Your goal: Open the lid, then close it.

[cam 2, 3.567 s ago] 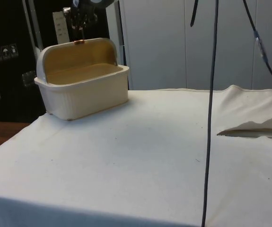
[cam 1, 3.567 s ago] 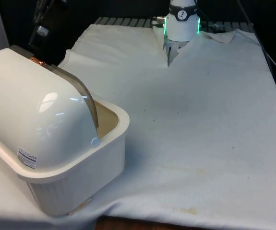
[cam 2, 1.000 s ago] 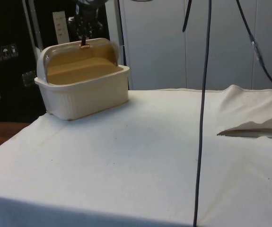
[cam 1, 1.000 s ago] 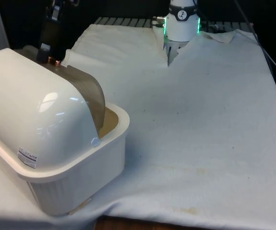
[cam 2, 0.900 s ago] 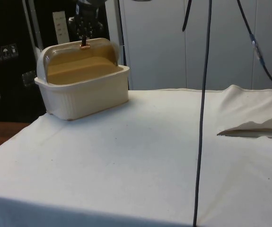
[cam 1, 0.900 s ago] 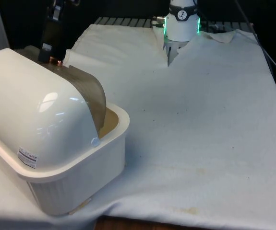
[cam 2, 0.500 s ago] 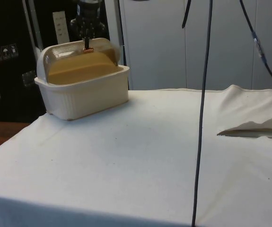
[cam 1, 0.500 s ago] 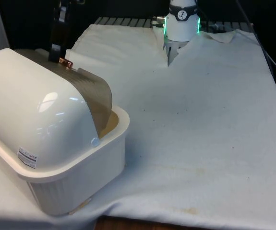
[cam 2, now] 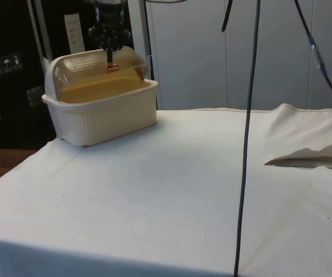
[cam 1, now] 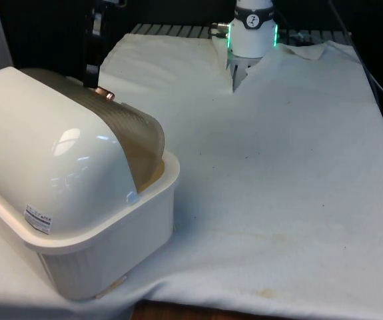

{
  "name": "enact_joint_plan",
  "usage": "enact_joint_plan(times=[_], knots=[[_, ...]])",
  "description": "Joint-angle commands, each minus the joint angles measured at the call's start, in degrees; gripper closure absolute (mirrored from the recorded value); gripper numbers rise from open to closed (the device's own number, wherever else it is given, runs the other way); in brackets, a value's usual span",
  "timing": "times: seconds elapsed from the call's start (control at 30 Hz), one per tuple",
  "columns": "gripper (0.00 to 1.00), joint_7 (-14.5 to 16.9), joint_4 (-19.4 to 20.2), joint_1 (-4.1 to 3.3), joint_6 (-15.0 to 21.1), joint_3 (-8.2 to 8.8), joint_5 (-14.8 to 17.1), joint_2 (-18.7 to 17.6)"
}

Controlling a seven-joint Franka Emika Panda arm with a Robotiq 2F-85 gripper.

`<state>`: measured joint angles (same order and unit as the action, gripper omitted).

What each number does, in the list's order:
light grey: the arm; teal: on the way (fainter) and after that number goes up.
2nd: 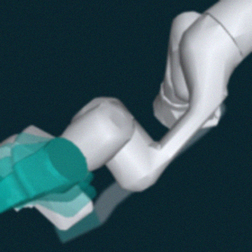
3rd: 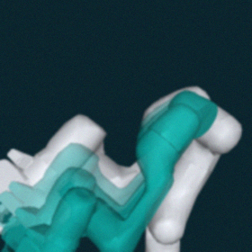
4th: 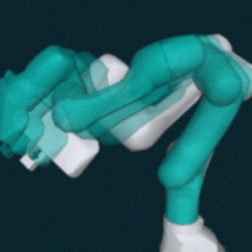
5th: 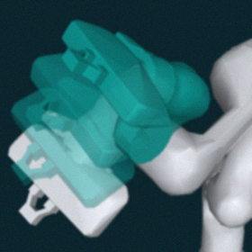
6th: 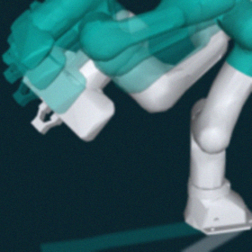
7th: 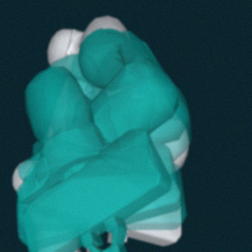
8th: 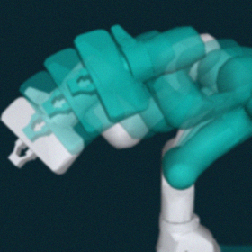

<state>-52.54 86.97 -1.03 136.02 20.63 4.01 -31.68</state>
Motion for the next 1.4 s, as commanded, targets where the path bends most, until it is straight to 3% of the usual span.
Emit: enact_joint_plan(times=[0.0, 0.47, 0.7, 1.03, 1.07, 1.33, 1.37], knots=[[1.00, -0.1, 0.1, 0.11, -1.0, -0.40, 0.9, 0.2], [1.00, -0.4, -0.6, 0.00, -6.5, -0.34, 2.7, 0.3], [1.00, -0.2, 2.3, 0.00, -9.6, -0.92, 4.2, 3.0], [1.00, -0.2, 6.8, -0.11, -12.5, -1.32, 4.0, 6.7], [1.00, -0.3, 5.8, -0.06, -12.7, -1.15, 3.7, 5.9], [1.00, -0.6, 11.6, -0.63, -13.9, -1.60, 3.4, 10.5], [1.00, -0.3, 10.8, -0.34, -14.2, -1.66, 3.5, 9.8]])
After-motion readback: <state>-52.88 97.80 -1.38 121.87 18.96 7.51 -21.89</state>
